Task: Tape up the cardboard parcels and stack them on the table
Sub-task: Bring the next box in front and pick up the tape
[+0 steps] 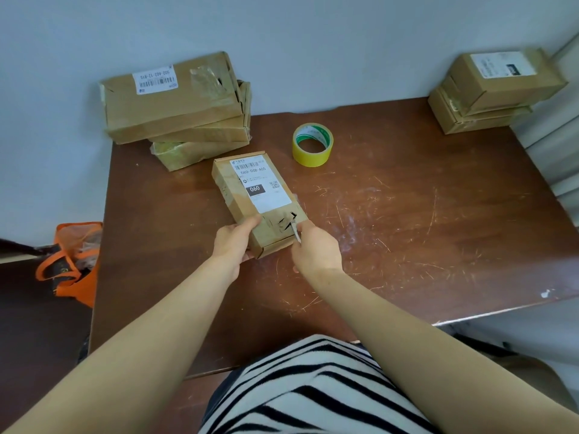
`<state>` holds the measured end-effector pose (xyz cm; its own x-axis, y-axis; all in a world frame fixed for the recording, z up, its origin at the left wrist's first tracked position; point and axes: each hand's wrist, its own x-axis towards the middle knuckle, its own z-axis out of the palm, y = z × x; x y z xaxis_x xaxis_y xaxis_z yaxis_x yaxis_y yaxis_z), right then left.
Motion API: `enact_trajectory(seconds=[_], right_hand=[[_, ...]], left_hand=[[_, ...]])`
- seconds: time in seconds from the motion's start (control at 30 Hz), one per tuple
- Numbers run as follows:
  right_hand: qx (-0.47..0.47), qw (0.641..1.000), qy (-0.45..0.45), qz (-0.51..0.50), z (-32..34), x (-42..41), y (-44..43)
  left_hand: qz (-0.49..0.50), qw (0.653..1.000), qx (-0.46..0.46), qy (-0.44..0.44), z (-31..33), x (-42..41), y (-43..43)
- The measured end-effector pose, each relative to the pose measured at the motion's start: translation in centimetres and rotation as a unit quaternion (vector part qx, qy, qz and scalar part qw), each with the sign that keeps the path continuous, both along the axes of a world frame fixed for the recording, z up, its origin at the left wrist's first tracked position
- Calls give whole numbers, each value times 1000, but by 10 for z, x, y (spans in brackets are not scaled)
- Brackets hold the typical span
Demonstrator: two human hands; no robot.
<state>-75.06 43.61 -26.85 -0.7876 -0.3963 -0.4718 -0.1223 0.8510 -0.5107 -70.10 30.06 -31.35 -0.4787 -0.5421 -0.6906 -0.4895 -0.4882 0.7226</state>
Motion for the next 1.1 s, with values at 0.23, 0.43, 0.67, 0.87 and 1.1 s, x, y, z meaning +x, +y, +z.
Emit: enact_trajectory(seconds=[0.23,0.43,0.67,0.87,1.1], right_hand=[[-39,998,-30,-32,-5,-2,1],[-133,952,-214,-175,-5,-19,0],[-185,931,-231,-214,-15,-15,-2],[-222,914,-228,-251,-24,-8,-9],[-230,919,-196,-253,-36,0,-16]], left_hand=[[4,999,41,-8,-5,5,5],[16,997,69,-18,-8,8,8],[18,998,55,-34,-11,8,7],[26,997,68,-37,-10,6,8],[37,996,79,-32,-11,4,7]])
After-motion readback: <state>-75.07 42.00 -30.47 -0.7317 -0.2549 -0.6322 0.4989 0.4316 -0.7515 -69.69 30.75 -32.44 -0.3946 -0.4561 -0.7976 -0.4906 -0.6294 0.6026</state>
